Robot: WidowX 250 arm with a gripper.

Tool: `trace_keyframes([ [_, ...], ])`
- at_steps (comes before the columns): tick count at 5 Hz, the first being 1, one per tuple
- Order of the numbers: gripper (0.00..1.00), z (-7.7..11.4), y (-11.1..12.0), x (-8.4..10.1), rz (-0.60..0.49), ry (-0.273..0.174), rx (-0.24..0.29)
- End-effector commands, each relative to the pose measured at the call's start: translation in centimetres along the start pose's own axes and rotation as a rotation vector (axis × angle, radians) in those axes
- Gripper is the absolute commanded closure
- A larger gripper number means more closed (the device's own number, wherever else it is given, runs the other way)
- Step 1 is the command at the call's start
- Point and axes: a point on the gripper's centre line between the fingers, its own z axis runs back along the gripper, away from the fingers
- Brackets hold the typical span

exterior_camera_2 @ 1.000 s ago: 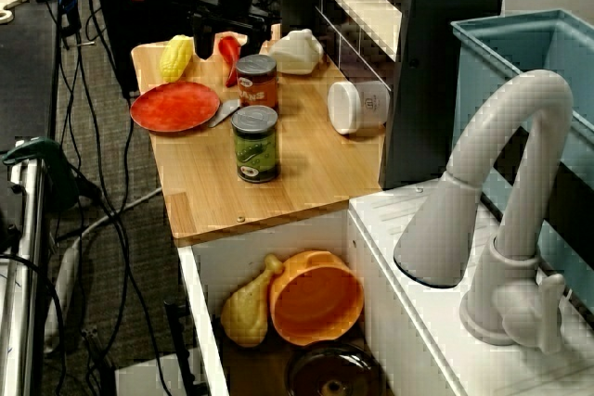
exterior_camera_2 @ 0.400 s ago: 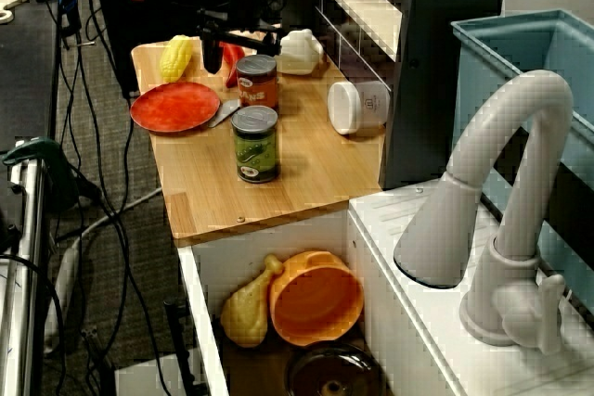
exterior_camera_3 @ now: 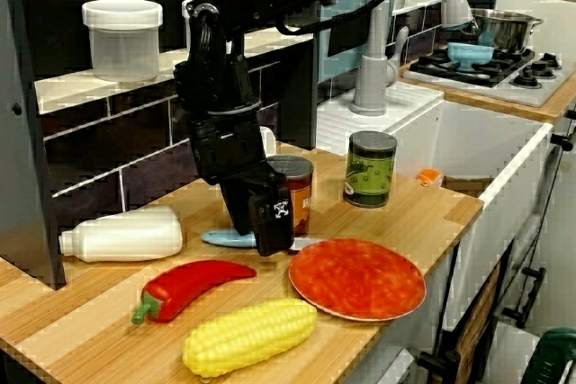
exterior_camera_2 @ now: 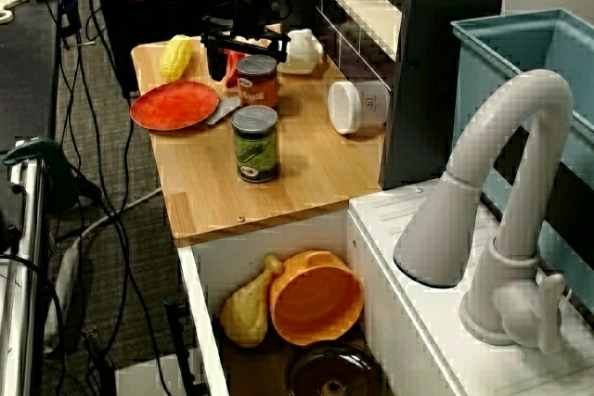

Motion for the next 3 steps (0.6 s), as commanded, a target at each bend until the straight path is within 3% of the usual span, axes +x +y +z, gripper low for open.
trace_keyframes([
  [1,0.0,1.13,0.1,-0.06,0.013,-0.035,-0.012],
  [3,0.0,1.24,0.51,0.35,0.041,-0.019,-0.018],
])
